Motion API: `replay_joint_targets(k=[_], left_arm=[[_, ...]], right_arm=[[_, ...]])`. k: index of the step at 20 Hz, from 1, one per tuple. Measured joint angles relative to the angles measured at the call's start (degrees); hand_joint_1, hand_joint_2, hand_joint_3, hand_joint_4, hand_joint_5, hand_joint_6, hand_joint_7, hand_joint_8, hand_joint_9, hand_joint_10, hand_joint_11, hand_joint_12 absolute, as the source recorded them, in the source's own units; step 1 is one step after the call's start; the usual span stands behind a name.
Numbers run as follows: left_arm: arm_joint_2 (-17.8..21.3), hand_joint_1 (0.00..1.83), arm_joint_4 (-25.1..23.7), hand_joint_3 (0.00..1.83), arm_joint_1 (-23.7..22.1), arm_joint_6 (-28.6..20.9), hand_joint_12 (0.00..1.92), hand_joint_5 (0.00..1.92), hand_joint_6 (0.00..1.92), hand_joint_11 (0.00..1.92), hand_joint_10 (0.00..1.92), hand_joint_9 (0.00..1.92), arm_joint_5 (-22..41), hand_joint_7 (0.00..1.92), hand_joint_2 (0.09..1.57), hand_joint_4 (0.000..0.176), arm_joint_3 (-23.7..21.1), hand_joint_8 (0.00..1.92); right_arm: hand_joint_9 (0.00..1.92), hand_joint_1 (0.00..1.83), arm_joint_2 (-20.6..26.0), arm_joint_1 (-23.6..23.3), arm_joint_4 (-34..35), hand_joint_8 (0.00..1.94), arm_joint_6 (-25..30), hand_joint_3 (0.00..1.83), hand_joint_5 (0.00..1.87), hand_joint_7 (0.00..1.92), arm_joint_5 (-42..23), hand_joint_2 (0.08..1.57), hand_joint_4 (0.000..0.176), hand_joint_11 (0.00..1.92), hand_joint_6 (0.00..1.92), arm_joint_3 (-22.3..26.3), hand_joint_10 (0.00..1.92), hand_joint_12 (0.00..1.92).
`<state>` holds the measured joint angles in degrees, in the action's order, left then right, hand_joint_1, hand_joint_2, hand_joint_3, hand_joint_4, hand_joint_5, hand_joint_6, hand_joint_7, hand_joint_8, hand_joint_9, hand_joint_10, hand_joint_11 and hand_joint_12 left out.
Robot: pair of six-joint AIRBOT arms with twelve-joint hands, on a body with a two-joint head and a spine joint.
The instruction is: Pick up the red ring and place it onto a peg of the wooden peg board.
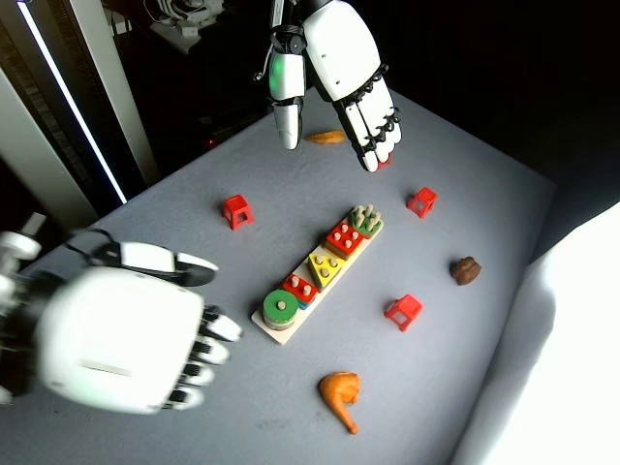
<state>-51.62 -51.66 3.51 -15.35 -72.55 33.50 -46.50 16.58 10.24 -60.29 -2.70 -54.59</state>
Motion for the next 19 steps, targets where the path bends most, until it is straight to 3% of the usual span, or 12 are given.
replay_joint_targets(k=[1,2,3,6,10,11,15,16,17,19], left_arm=[[0.0,0.0,0.0,0.01,0.0,0.0,0.0,0.01,0.0,0.0,0.0,0.0,0.0,0.0,1.22,0.0,0.0,0.0],[0.0,0.0,0.0,0.01,0.2,0.0,0.0,0.01,0.0,0.0,0.0,0.0,0.0,0.0,1.23,0.0,0.0,0.0],[0.0,0.0,0.0,0.01,0.2,0.0,0.0,0.0,0.0,0.0,0.0,0.0,0.0,0.0,1.23,0.0,0.0,0.0],[0.0,0.0,0.0,0.01,0.2,0.0,0.0,0.02,0.01,0.01,0.0,0.0,0.0,0.0,1.23,0.0,0.0,0.0],[0.0,0.0,0.0,0.01,0.2,0.0,0.0,0.0,0.0,0.0,0.0,0.0,0.0,0.0,1.24,0.0,-0.1,0.0],[0.0,0.0,0.0,0.01,0.2,0.0,0.0,0.02,0.01,0.0,0.0,0.0,0.0,0.0,1.24,0.0,-0.1,0.0],[0.0,0.0,0.0,0.01,0.2,0.0,0.01,0.02,0.0,0.02,0.0,0.01,0.0,0.0,1.24,0.0,-0.1,0.0],[0.0,0.0,0.0,0.01,0.2,0.0,0.0,0.01,0.0,0.01,0.0,0.0,-0.1,0.0,1.24,0.0,-0.1,0.0],[0.0,0.0,0.0,0.01,0.2,0.0,0.0,0.01,0.0,0.01,0.0,0.0,0.0,0.0,1.24,0.0,-0.1,0.0],[0.0,0.0,0.0,0.0,0.2,0.0,0.0,0.0,0.0,0.0,0.0,0.0,0.0,0.0,1.24,0.0,-0.1,0.0]], right_arm=[[1.63,0.45,1.2,-0.3,0.0,1.94,-0.1,0.0,1.36,1.52,0.4,1.56,0.046,1.78,1.92,1.2,1.92,1.92],[1.61,0.46,4.1,-1.5,0.0,1.94,-0.9,0.01,1.36,1.52,1.3,1.57,0.15,1.75,1.92,3.5,1.92,1.92],[1.58,0.46,6.0,-2.6,0.0,1.94,-1.0,0.02,1.34,1.5,1.6,1.57,0.171,1.74,1.92,4.9,1.92,1.92],[1.57,0.45,11.2,-3.9,0.0,1.94,-1.0,0.02,1.3,1.46,3.0,1.57,0.175,1.73,1.92,8.6,1.92,1.92],[1.5,0.45,13.2,-3.9,0.0,1.94,-1.1,0.0,1.18,1.34,4.7,1.56,0.176,1.7,1.92,9.5,1.92,1.92],[1.46,0.59,13.4,-4.0,-0.2,1.94,-1.1,0.0,1.16,1.3,4.7,1.51,0.176,1.68,1.92,9.5,1.92,1.92],[1.39,0.59,13.4,-5.8,-0.2,1.94,-1.1,0.0,1.11,1.23,6.5,1.5,0.173,1.61,1.92,9.5,1.92,1.92],[1.27,0.71,13.5,-6.4,-0.2,1.94,-1.1,0.0,0.98,1.1,6.8,1.47,0.01,1.51,1.92,9.5,1.92,1.92],[1.27,0.71,13.5,-6.4,-0.1,1.94,-1.1,0.0,0.98,1.1,6.5,1.47,0.01,1.51,1.92,9.5,1.92,1.92],[0.94,0.88,13.5,-6.6,-0.2,1.94,-1.1,0.0,0.52,0.8,7.0,1.46,0.0,1.06,1.87,9.5,1.92,1.92]])
